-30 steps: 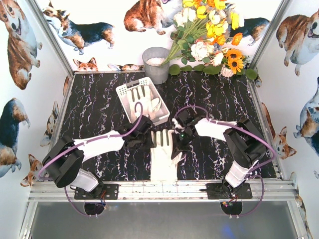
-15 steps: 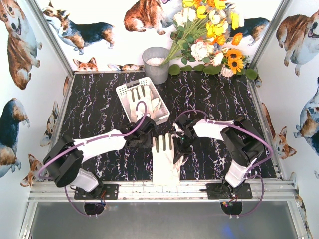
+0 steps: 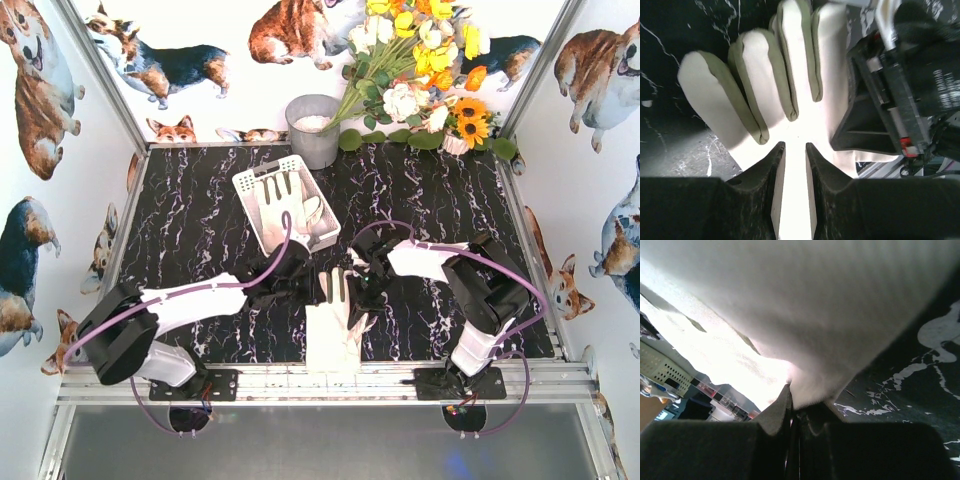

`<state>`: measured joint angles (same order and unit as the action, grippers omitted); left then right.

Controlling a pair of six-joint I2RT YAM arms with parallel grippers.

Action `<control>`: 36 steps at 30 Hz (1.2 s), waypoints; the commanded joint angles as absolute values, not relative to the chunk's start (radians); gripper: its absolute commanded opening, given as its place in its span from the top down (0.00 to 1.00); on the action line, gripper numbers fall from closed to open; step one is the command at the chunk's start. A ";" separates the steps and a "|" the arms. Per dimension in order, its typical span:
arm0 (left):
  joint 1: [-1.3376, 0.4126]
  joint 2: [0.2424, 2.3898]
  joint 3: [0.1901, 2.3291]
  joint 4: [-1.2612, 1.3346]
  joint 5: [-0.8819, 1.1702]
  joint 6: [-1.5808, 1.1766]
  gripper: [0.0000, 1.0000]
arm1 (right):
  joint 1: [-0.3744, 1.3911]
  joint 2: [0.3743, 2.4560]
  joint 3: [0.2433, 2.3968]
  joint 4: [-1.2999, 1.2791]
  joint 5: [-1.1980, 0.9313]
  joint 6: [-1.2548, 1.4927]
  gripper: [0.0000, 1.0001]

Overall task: Put the gloves into the storage basket
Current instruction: Pair the glove with the glove.

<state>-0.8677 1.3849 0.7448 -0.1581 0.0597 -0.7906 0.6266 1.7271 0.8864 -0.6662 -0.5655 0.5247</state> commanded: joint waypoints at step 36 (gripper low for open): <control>-0.876 1.574 0.659 -0.020 0.115 -0.865 0.84 | 0.419 1.245 0.592 -0.524 -0.636 0.594 0.13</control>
<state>-0.8711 1.5478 0.6586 0.0269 0.1364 -0.8791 0.4225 1.2373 0.6212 -0.6876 -0.5632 0.5503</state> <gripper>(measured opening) 0.154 0.858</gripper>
